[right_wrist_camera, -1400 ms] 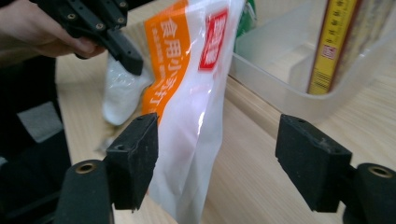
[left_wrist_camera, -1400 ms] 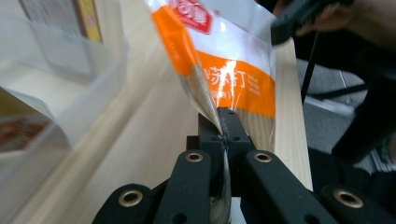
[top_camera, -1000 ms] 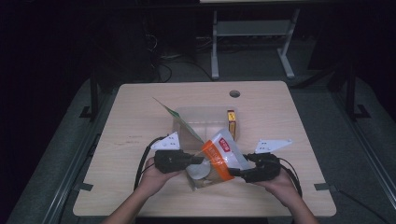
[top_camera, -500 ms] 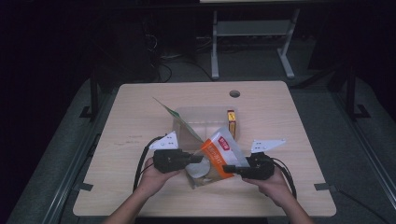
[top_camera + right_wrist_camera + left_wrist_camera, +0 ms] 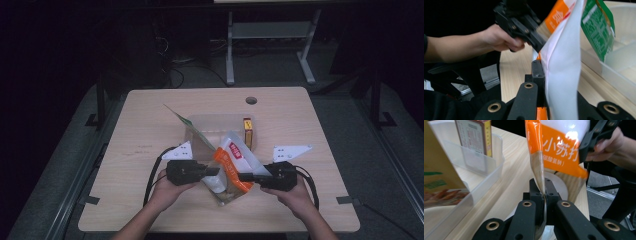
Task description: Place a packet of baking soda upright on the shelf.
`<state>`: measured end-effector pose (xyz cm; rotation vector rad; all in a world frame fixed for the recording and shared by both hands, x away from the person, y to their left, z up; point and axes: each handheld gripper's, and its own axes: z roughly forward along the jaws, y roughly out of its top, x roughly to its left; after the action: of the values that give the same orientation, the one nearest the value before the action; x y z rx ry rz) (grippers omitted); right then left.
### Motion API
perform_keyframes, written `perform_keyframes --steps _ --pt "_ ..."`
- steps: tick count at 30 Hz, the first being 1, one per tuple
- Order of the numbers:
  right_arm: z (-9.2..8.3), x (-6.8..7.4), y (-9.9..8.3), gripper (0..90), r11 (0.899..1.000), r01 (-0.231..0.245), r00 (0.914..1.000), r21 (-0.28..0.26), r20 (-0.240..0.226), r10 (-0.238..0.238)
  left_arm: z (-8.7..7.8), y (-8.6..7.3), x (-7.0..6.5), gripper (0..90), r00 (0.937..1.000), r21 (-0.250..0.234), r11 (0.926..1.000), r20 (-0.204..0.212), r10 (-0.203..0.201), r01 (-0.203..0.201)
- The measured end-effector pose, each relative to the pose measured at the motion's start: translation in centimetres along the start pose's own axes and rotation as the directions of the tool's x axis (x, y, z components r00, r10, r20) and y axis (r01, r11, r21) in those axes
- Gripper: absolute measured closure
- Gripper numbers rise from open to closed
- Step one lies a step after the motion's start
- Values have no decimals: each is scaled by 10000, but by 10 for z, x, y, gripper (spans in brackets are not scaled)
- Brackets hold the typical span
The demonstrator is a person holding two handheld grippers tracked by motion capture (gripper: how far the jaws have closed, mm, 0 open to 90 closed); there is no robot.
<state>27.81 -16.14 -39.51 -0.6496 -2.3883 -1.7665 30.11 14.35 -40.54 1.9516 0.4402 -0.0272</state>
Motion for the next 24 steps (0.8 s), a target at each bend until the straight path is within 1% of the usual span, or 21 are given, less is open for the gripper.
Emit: perform_keyframes --steps 1,2,3,6,7,9,10,11,12,14,16,17,19,22,24 --pt "0 1 2 900 10000 35 9999 -42 -113 -35 1 0 -1 875 10000 71 10000 -46 67 -67" --pt "0 2 3 900 9999 46 9998 -90 -175 -48 4 0 -3 862 9996 263 9995 -182 194 -189" --pt "0 3 4 900 9999 60 9994 -114 -329 -64 6 0 -4 841 9991 357 9989 -255 329 -319" --pt "2 7 6 900 9997 32 9981 -225 -619 -46 11 1 -6 757 9984 487 9978 -322 468 -452" --pt "2 8 6 900 9995 8 9975 -308 -705 -30 12 1 -7 722 9975 528 9973 -469 534 -509" --pt "-1 9 8 900 9989 -17 9971 -461 -763 -19 12 2 -9 609 9933 809 9938 -806 826 -760" --pt "-3 10 10 900 9986 36 9971 -532 -760 -76 11 2 -11 549 9926 787 9934 -819 902 -837" --pt "-5 11 13 900 9986 170 9978 -504 -628 -201 9 2 -12 487 9928 805 9933 -805 890 -825" --pt "-6 12 15 900 9986 326 9979 -405 -541 -348 7 2 -15 456 9923 828 9933 -868 882 -811" --pt "-8 14 19 900 9981 544 9977 -273 -401 -555 2 1 -18 368 9857 1110 9879 -1168 1215 -1086" --pt "-11 14 23 900 9971 745 9969 -156 -236 -748 -3 -4 -20 288 9818 1292 9861 -1447 1234 -1049" --pt "-12 14 25 900 9964 827 9965 -160 -87 -828 -5 -7 -20 264 9816 1333 9858 -1474 1215 -1021" --pt "-15 13 30 900 9951 961 9953 -224 152 -958 -12 -15 -21 237 9828 1479 9855 -1516 1053 -828" --pt "-19 10 40 900 9938 1097 9929 -189 476 -1087 -22 -26 -22 223 9838 1658 9843 -1570 871 -607" --pt "-21 6 47 900 9927 1184 9914 -238 586 -1168 -29 -33 -20 217 9840 1746 9837 -1628 726 -437"
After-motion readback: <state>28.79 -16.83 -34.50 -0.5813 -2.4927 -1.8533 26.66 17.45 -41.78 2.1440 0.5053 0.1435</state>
